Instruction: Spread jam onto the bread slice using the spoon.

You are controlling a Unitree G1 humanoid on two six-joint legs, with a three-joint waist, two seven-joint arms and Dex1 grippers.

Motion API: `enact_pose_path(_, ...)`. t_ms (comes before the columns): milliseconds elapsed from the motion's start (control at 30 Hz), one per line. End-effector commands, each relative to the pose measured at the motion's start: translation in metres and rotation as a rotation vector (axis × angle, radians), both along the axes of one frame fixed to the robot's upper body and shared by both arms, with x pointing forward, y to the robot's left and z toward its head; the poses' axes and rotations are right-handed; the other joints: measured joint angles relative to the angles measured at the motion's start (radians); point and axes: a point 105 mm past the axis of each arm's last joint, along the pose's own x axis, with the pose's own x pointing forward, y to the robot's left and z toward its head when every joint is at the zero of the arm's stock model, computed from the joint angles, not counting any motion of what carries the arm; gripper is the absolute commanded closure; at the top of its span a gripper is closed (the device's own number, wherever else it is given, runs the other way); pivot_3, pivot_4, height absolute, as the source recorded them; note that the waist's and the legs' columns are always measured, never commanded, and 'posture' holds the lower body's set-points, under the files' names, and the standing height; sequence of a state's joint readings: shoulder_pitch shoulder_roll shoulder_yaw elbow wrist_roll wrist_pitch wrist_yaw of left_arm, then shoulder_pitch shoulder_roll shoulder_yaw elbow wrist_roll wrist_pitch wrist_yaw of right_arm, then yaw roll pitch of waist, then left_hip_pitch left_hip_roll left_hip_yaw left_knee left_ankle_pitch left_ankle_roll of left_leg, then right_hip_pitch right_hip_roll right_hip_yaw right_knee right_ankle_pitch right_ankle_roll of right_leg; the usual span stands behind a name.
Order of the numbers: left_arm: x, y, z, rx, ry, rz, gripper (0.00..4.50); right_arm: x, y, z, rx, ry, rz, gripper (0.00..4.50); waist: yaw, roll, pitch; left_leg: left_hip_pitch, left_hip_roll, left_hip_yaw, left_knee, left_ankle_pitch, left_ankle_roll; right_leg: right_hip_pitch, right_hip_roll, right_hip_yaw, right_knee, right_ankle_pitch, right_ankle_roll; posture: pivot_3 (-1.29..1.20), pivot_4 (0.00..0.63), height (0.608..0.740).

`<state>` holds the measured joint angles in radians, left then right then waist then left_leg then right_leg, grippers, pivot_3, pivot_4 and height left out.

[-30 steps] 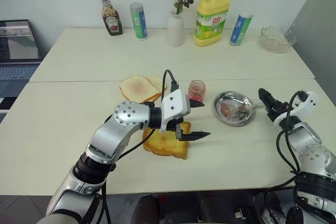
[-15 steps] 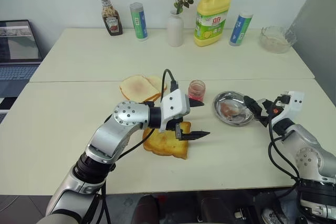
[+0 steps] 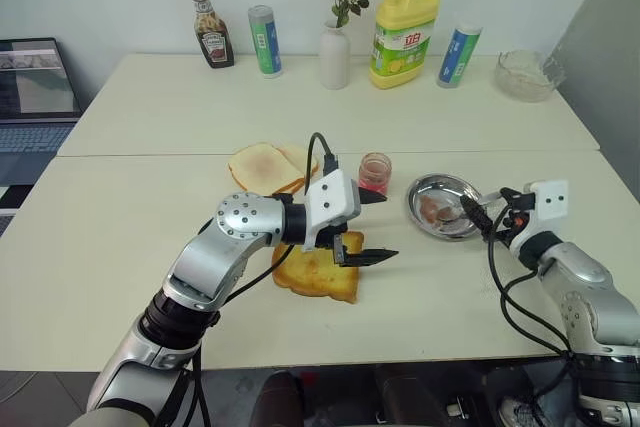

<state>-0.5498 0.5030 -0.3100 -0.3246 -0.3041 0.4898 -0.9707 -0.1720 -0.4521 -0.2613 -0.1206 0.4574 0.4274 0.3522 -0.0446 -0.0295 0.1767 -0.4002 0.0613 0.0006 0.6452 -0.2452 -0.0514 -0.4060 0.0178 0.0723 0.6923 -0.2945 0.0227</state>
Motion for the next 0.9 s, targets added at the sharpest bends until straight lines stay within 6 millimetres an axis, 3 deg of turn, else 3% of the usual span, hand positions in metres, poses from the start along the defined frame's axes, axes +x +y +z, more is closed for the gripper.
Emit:
enact_pose_path(33, 0.001, 0.002, 0.011, -0.039, -0.046, 0.022, 0.00, -0.004, -0.002, 0.041, 0.069, -0.157, -0.004, 0.02, 0.001, 0.000, 0.000, 0.000, 0.000, 0.000, 0.000, 0.000, 0.000, 0.000, 0.000, 0.000, 0.000, 0.000, 0.000, 0.00, 0.150, 0.740)
enact_pose_path(133, 0.008, 0.012, 0.016, -0.061, -0.051, 0.082, 0.00, -0.012, 0.004, 0.051, 0.081, -0.191, 0.043, 0.02, 0.002, 0.000, 0.000, 0.000, 0.000, 0.000, 0.000, 0.000, 0.000, 0.000, 0.000, 0.000, 0.000, 0.000, 0.000, 0.00, 0.150, 0.740)
enact_pose_path(333, 0.028, 0.073, 0.011, 0.035, -0.108, 0.331, 0.00, -0.053, 0.036, 0.049, -0.120, -0.104, 0.321, 0.02, 0.001, 0.000, 0.000, 0.000, 0.001, -0.001, -0.001, 0.000, 0.000, 0.000, 0.000, -0.001, 0.000, 0.000, 0.000, 0.00, 0.150, 0.740)
enact_pose_path(533, 0.012, 0.142, -0.014, 0.148, -0.046, 0.493, 0.00, -0.096, 0.064, 0.043, -0.230, -0.008, 0.587, 0.02, 0.000, 0.000, 0.000, 0.001, 0.001, 0.000, 0.000, 0.000, 0.000, 0.000, 0.000, 0.000, 0.000, -0.002, 0.002, 0.00, 0.150, 0.740)
enact_pose_path(700, -0.002, 0.164, -0.035, 0.193, -0.019, 0.525, 0.00, -0.113, 0.078, 0.031, -0.312, 0.049, 0.732, 0.02, 0.011, -0.001, 0.000, 0.001, 0.001, 0.000, 0.000, 0.000, 0.000, 0.001, -0.001, -0.001, -0.001, -0.003, 0.004, 0.00, 0.150, 0.740)
enact_pose_path(900, -0.016, 0.176, -0.048, 0.201, 0.035, 0.539, 0.00, -0.108, 0.078, 0.024, -0.346, 0.060, 0.770, 0.02, 0.015, -0.002, 0.000, 0.002, 0.001, 0.000, 0.001, 0.000, 0.000, 0.001, -0.001, -0.001, -0.002, -0.002, 0.005, 0.00, 0.150, 0.740)
